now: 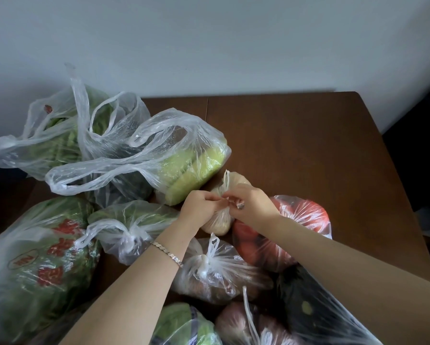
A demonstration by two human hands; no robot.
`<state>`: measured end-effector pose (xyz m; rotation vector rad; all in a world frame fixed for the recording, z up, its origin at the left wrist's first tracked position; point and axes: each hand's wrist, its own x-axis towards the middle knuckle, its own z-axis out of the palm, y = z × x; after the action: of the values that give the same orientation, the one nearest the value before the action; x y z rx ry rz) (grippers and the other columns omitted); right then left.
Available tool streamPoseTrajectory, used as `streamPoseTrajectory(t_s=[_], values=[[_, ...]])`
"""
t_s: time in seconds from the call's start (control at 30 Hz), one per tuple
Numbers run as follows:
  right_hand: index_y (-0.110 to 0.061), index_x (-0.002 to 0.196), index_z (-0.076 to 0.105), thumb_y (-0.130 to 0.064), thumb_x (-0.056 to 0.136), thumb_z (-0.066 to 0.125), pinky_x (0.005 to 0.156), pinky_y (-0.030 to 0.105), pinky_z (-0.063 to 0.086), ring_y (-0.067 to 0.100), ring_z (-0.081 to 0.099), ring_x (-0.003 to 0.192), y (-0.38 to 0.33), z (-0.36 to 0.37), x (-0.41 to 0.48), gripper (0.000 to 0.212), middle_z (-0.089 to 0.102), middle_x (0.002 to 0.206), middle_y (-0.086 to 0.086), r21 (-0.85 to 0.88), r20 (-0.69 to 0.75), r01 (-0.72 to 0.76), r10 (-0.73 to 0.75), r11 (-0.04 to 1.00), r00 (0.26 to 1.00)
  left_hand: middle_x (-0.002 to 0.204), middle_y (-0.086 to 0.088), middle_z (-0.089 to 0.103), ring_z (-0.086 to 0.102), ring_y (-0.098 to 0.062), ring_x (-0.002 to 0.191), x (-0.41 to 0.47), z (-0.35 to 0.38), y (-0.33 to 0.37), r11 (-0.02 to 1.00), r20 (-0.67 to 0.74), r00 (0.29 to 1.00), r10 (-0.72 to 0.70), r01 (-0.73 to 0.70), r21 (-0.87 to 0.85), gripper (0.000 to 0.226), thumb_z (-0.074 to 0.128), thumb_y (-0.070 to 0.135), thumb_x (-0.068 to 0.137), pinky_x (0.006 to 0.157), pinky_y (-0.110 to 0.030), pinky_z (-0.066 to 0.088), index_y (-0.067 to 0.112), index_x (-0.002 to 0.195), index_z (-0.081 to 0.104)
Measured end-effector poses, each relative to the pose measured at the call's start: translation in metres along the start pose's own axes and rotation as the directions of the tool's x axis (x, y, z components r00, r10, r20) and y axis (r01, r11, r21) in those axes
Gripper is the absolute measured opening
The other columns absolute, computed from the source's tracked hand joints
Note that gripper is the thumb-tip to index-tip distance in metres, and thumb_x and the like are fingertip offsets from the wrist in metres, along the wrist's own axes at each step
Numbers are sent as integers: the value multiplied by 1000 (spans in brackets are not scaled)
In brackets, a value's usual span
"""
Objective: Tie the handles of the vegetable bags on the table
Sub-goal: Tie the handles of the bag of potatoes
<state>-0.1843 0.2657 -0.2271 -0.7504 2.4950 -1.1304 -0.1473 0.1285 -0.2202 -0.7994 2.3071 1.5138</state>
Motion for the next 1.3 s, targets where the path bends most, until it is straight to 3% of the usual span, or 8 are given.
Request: streamPoseTrajectory(t_s=[0.17, 0.33, 0.47, 0.6, 0.83, 0.97, 1.1, 1.3], values=[[-7, 108, 68, -7, 86, 55, 83, 36, 45, 29, 58, 98, -4, -4, 7, 26, 62, 107, 13, -157, 130, 35, -14, 987, 991, 59, 6, 53, 46, -5, 56, -2, -3, -2, 994, 22, 998, 55, -57, 93, 16, 71, 21, 80, 42, -8, 32, 6, 86, 72], [-3, 103, 68, -9, 89, 55, 82, 35, 44, 28, 57, 97, -2, -5, 7, 21, 59, 109, 13, -187, 135, 37, -12, 982, 991, 66, 4, 63, 55, -9, 66, -5, 0, -5, 981, 35, 988, 151, -154, 119, 12, 72, 19, 79, 67, -22, 44, 8, 84, 73], [-7, 92, 72, -7, 82, 62, 77, 35, 49, 21, 57, 83, 3, -5, 2, 14, 66, 90, 9, -98, 87, 9, -1, 995, 996, 80, -6, 71, 60, -13, 73, -6, 4, -7, 968, -1, 983, 185, -183, 170, 13, 72, 20, 79, 75, -32, 49, 9, 86, 74], [-18, 75, 68, -5, 73, 68, 64, 15, 42, 5, 51, 66, 4, -6, 0, 13, 58, 69, -8, 41, 35, -82, 81, 996, 996, 73, 3, 67, 56, -7, 67, -8, 5, -9, 969, -48, 980, 193, -182, 165, 16, 73, 22, 78, 71, -24, 46, 9, 87, 73], [-22, 66, 65, -2, 75, 69, 63, 18, 46, 3, 52, 54, 7, -22, 12, 23, 61, 59, -7, 298, 349, -382, 272, 875, 897, 70, 12, 57, 52, -2, 68, -15, 11, -12, 957, -113, 961, 252, -229, 179, 7, 69, 12, 79, 67, -15, 39, 10, 85, 73], [-30, 69, 72, -2, 71, 74, 71, 23, 50, 9, 57, 66, 4, -17, 7, 28, 70, 74, 11, 244, 290, -232, 157, 942, 944, 69, 9, 57, 54, -14, 72, -16, 11, -9, 955, -100, 966, 239, -215, 205, 9, 68, 16, 80, 65, -23, 41, 11, 85, 73], [-10, 83, 75, -11, 78, 70, 77, 33, 50, 16, 59, 79, 9, -6, 6, 7, 70, 88, 6, -59, 114, 69, -62, 996, 992, 78, -11, 69, 59, -24, 74, -13, 8, -4, 956, -60, 974, 221, -204, 210, 12, 64, 15, 83, 73, -38, 47, 8, 85, 74], [-17, 64, 70, -30, 76, 54, 58, 24, 47, 13, 45, 80, 18, -1, 0, 24, 63, 73, 0, -422, -83, 392, -466, 817, 881, 69, -1, 64, 57, -16, 70, -15, 10, -7, 970, -115, 978, 173, -150, 189, 14, 65, 20, 83, 70, -31, 45, 9, 79, 72]])
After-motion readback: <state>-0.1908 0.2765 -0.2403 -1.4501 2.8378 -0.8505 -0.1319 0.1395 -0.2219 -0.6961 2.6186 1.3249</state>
